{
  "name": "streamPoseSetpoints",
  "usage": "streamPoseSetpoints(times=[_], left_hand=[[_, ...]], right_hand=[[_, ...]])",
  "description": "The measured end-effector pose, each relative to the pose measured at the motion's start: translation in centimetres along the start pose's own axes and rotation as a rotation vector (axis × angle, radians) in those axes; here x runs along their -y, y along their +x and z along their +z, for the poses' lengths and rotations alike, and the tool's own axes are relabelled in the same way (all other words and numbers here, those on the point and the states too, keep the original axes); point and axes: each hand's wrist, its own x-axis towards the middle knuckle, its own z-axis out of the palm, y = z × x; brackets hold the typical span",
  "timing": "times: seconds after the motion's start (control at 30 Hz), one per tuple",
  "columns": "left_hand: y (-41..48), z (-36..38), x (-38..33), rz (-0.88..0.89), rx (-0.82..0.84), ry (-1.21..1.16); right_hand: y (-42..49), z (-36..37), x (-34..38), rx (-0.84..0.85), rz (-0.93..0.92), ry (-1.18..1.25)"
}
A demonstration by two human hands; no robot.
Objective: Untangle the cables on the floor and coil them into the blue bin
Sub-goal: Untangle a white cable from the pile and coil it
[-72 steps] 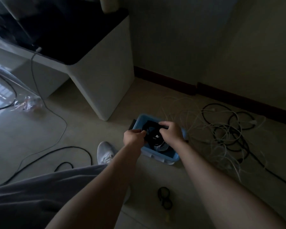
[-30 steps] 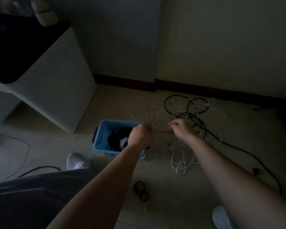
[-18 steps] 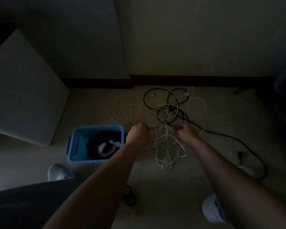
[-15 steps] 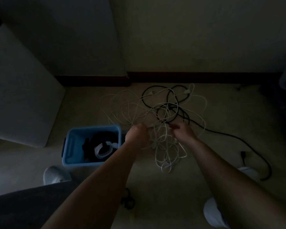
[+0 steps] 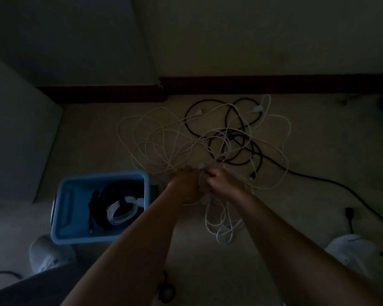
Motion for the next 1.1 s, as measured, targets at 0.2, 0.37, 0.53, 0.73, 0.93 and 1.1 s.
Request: streamPoseSetpoints(times=[0.2,0.37,0.53,0.73,0.93,1.1], left_hand=[[-1.7,-0.4,0.6,-0.025,-0.126,-0.335],[-4.5,-2.8,1.0,0.006,-0.278,-0.639],[-6.9,-4.4,-0.1,0.153,-0.202,-1.009],[-8.3,-4.4,-1.9,0.178,-0.142,-0.979],[-4.5,-2.1,-0.5,-0.085,-0.275,-0.565],[-0.6,-1.0,-0.5,-0.009,-0.185,-0.327]], right_hand=[[-0.8,-1.0,0.4,-0.13,0.154,-0.208],[-2.9,-1.8,1.3,-0.175,0.179,-0.11],[-5.3,-1.8,3.8,-0.224,0.202,0.247],[-4.8,-2.8,3.3,-0.463,0.172,0.129],[-5.4,-4.2,0.5,-0.398,0.359,-0.124],[-2.8,-3.3,-1.1,-0.667,0.237,-0.344]])
